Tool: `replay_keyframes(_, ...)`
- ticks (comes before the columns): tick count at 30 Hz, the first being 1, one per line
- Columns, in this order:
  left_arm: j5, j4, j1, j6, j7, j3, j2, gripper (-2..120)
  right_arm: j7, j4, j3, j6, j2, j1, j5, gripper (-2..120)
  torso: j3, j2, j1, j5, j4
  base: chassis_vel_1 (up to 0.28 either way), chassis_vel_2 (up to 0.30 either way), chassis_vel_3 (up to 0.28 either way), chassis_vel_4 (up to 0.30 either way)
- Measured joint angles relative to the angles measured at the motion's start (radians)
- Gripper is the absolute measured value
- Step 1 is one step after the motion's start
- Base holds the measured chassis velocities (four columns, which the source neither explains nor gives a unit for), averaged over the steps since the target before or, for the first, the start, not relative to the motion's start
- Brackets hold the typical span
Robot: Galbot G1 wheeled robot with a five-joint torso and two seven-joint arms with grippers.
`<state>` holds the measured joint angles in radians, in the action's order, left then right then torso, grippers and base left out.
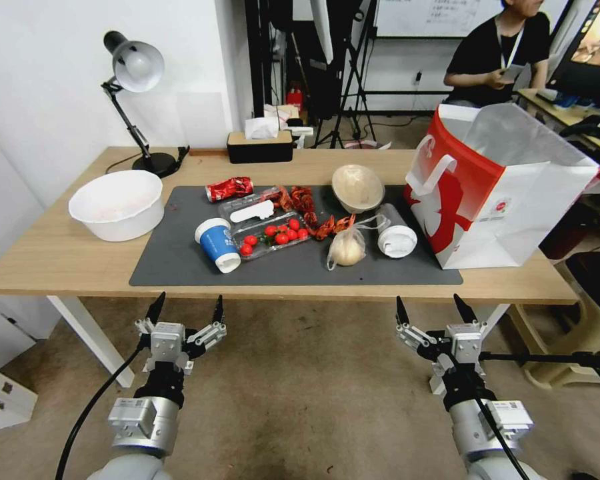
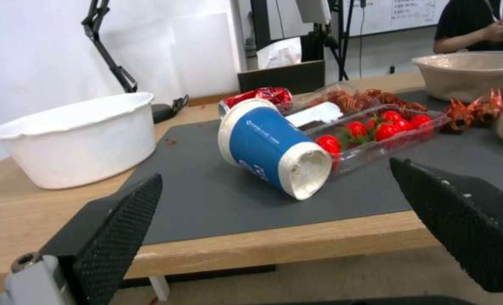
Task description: Pick up the trash from the table and place it into the takeout bag.
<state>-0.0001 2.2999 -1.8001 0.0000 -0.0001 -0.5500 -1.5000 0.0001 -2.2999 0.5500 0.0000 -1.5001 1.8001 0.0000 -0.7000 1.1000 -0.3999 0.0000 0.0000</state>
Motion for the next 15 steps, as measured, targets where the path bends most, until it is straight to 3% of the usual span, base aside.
replay_keyframes(6, -0.009, -0.006, 0.012, 0.001, -0.016, 0.005, 0.004, 100, -0.001, 0.003, -0.001, -0.007, 0.005, -0.007, 0.013, 100, 0.000, 0.000, 0.000, 0.0000, 0.0000, 0.000, 0.000, 0.000, 0.000)
replay_keyframes(9, -0.037, -0.027, 0.047, 0.010, -0.061, 0.023, 0.017, 100, -0.010, 0.021, -0.006, -0.031, 0.024, -0.030, 0.054, 100, 0.000, 0.000, 0.000, 0.0001, 0.0002, 0.000, 0.000, 0.000, 0.000)
replay_keyframes(10, -0.098, -0.070, 0.124, 0.032, -0.160, 0.061, 0.046, 100, -0.011, 0.021, -0.006, -0.030, 0.033, -0.048, 0.054, 100, 0.000, 0.000, 0.000, -0.0008, -0.0009, 0.000, 0.000, 0.000, 0.000)
replay_keyframes(12, -0.110, -0.078, 0.138, 0.037, -0.178, 0.069, 0.051, 100, -0.018, 0.031, -0.007, -0.046, 0.046, -0.063, 0.085, 100, 0.000, 0.000, -0.001, -0.0011, -0.0014, 0.000, 0.000, 0.000, 0.000)
replay_keyframes(13, -0.113, -0.080, 0.141, 0.038, -0.183, 0.071, 0.052, 100, -0.028, 0.046, -0.010, -0.067, 0.063, -0.085, 0.124, 100, 0.000, 0.000, 0.000, 0.0006, -0.0002, 0.000, 0.000, 0.000, 0.000)
replay_keyframes(15, -0.123, -0.078, 0.142, 0.037, -0.179, 0.067, 0.059, 100, -0.044, 0.069, -0.015, -0.101, 0.091, -0.118, 0.186, 100, 0.000, 0.000, 0.000, 0.0000, 0.0007, 0.000, 0.000, 0.000, 0.000)
